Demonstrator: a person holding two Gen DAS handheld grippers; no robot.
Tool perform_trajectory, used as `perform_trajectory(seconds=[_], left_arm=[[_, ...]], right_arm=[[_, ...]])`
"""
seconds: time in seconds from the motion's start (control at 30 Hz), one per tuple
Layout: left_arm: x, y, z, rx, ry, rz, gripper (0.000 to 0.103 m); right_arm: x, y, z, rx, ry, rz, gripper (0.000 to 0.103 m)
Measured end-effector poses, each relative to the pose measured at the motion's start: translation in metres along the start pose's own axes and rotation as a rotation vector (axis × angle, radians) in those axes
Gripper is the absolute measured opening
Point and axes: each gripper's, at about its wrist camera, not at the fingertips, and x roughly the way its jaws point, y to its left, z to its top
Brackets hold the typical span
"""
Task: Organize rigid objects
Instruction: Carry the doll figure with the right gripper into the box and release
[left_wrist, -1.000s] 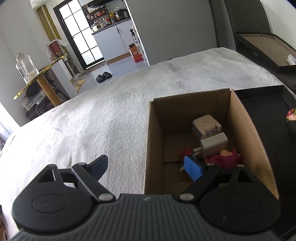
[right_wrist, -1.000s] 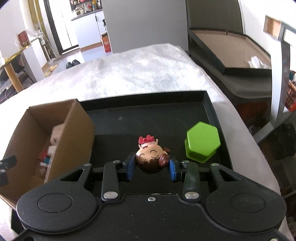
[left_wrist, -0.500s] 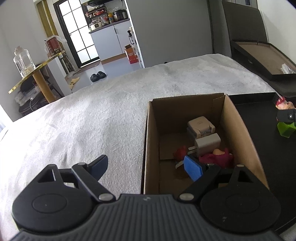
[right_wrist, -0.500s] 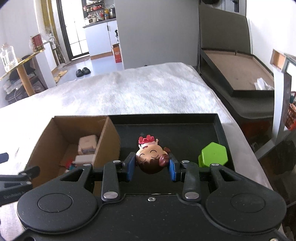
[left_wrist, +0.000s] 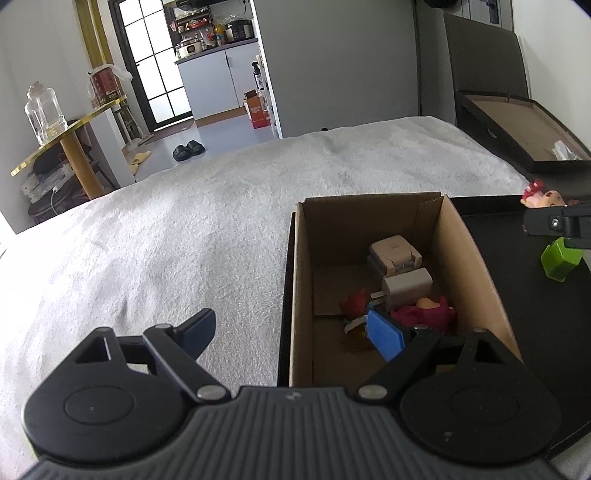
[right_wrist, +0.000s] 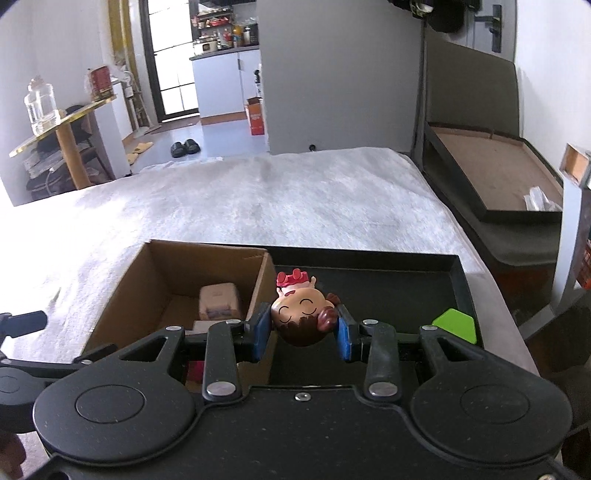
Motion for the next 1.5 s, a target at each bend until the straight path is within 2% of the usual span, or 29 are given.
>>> perform_trajectory(seconds=[0.37, 0.5, 0.57, 0.63, 0.77, 0.9, 0.93, 1.1, 1.17, 1.5], left_arm=[[0.005, 0.01, -0.007, -0.018, 0.001, -0.052, 0.087], [0.01, 0.013, -0.011, -0.019, 0.008, -0.087, 0.084], [0.012, 0.014, -0.012, -0.021, 0.011, -0.1, 0.079], [0.016, 0.015, -0.013, -0.031, 0.024, -0.114, 0.065], [0.021, 0.017, -0.013, -0.047, 0.044, -0.139, 0.049], [0.025, 0.019, -0.014, -0.056, 0.07, -0.137, 0.017], [0.026, 0.02, -0.015, -0.064, 0.078, -0.134, 0.013], [0.026, 0.022, -0.015, -0.078, 0.089, -0.134, 0.008], [0.025, 0.02, -0.014, -0.07, 0.088, -0.132, 0.007], [0.023, 0.016, -0.012, -0.069, 0.09, -0.103, 0.006]], right_arm=[[0.009, 0.033, 0.0, -0.057, 0.007, 0.055, 0.036], [0.014, 0.043, 0.003, -0.068, 0.009, 0.071, 0.036], [0.017, 0.048, 0.003, -0.075, 0.01, 0.082, 0.036], [0.02, 0.053, 0.004, -0.083, 0.015, 0.095, 0.036], [0.026, 0.062, 0.003, -0.103, 0.026, 0.117, 0.036], [0.03, 0.072, 0.006, -0.127, 0.028, 0.137, 0.036], [0.03, 0.076, 0.008, -0.14, 0.022, 0.143, 0.036], [0.028, 0.09, 0.016, -0.179, -0.017, 0.204, 0.039], [0.025, 0.092, 0.015, -0.19, -0.03, 0.199, 0.044], [0.019, 0.069, 0.003, -0.155, 0.005, 0.163, 0.044]])
